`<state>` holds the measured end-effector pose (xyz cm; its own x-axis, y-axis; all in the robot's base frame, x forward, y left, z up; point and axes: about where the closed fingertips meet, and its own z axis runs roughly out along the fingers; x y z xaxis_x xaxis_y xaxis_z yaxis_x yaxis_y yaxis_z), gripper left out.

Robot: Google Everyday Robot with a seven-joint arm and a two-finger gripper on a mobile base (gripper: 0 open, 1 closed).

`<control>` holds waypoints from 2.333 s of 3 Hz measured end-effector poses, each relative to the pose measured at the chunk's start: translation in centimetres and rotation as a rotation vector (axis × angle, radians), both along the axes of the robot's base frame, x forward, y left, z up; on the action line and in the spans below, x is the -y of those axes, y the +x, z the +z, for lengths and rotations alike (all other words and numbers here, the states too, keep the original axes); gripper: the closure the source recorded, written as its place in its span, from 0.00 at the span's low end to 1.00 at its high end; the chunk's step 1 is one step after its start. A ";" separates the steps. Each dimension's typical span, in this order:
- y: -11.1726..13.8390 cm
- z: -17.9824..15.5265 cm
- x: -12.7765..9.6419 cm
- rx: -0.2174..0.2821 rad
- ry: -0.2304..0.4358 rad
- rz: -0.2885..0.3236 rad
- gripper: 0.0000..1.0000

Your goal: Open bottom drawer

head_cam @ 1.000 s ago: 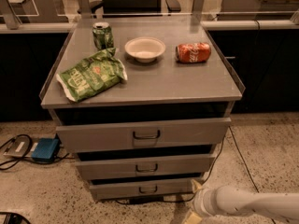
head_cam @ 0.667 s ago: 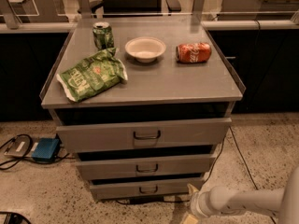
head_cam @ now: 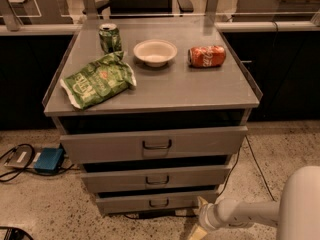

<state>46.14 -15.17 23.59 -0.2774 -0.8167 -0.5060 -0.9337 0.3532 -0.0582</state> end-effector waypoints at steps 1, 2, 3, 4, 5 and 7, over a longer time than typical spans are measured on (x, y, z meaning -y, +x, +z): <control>1.8 -0.2 -0.1 0.081 0.029 -0.011 0.00; 3.1 -0.7 0.2 0.140 0.059 -0.033 0.00; 4.1 -1.3 0.6 0.180 0.081 -0.059 0.00; 4.1 -1.3 0.6 0.180 0.081 -0.059 0.00; 4.7 -1.8 0.4 0.204 0.115 -0.067 0.00; 7.7 -3.5 0.7 0.226 0.112 -0.090 0.00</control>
Offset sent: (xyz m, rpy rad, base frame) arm 0.0481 -0.0116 -0.0098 0.0923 -0.2182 -0.0681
